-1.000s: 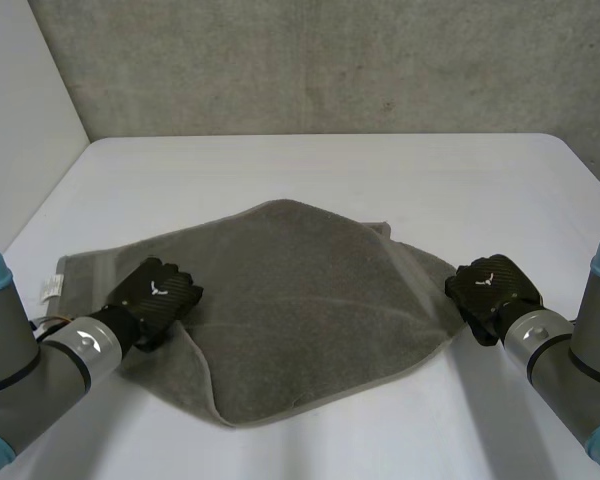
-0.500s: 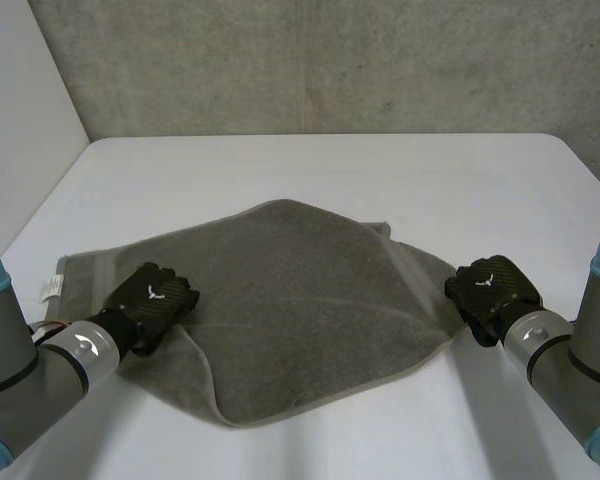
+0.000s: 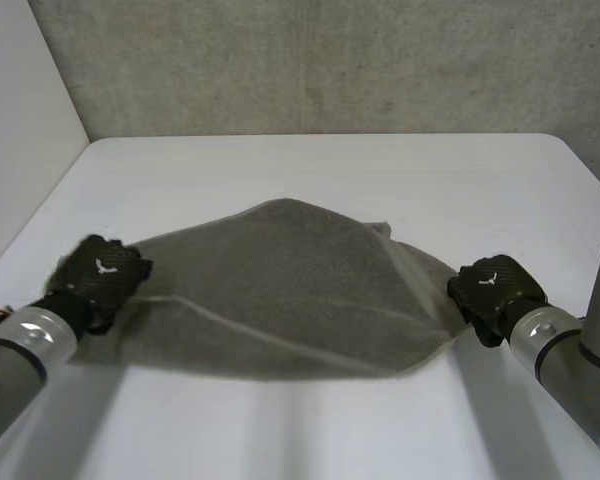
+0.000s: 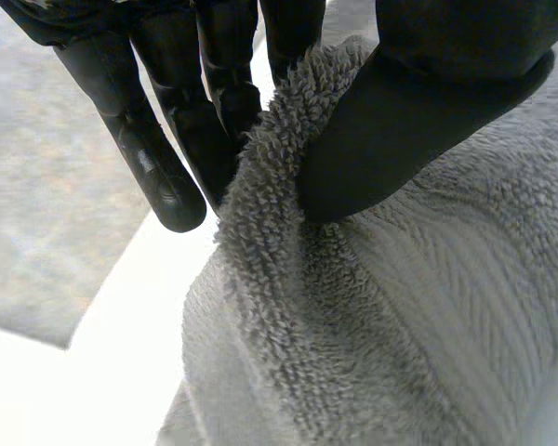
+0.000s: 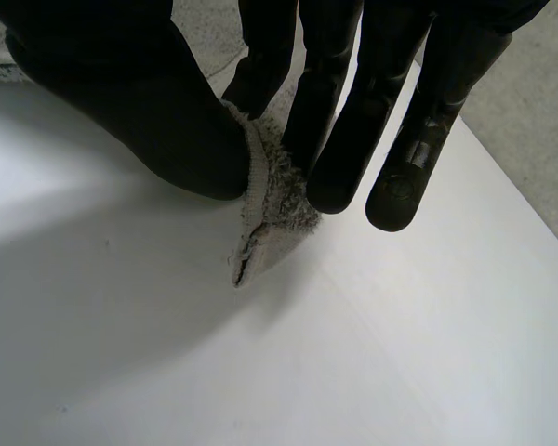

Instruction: Fold the towel.

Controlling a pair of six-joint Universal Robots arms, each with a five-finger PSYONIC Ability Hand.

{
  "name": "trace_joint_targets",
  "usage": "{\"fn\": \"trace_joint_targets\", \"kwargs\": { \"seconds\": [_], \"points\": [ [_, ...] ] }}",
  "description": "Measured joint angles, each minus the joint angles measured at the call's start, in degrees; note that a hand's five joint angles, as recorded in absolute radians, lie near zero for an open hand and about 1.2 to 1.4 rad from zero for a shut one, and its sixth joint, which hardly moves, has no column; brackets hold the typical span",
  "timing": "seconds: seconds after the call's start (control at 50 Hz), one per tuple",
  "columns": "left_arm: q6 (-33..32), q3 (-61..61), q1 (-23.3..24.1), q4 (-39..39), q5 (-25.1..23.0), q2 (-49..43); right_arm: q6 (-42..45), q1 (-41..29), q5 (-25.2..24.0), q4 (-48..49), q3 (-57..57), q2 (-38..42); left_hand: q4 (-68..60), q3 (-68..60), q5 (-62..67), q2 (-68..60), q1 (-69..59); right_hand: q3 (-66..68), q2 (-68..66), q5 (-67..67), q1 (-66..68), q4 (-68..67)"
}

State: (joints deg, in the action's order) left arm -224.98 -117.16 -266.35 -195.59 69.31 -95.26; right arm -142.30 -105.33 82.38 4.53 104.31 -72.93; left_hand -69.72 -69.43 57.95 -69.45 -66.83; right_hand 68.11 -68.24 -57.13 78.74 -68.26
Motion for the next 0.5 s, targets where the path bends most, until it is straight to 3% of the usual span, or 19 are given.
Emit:
{"fn": "trace_joint_targets", "kwargs": {
  "seconds": [0.1,0.18,0.24,0.5],
  "points": [
    [0.5,-2.4,-2.6,-0.1,0.2,4.9,-0.4,-0.2,-0.9,0.0,-0.2,-0.8,0.0,0.0,0.0,0.0,0.0,0.0,0.0,0.0,0.0,0.0],
    [1.6,-4.1,-5.5,-0.4,0.2,6.9,-1.4,-0.5,-1.6,0.4,-0.4,-0.4,0.0,-0.1,0.0,0.0,0.0,-9.8,10.1,7.3,-12.3,9.8],
    [2.7,-4.5,-7.2,-0.6,0.1,6.7,-2.7,-0.6,-1.8,0.9,-0.6,0.7,0.0,-0.1,0.0,0.0,0.0,-16.4,16.3,13.6,-20.1,16.4],
    [5.7,-4.0,-10.5,-0.9,0.1,2.2,-7.0,-0.7,-1.9,2.0,-1.0,4.7,0.0,-0.1,0.0,0.0,0.0,-24.2,23.8,22.7,-29.8,24.5]
  ]
}}
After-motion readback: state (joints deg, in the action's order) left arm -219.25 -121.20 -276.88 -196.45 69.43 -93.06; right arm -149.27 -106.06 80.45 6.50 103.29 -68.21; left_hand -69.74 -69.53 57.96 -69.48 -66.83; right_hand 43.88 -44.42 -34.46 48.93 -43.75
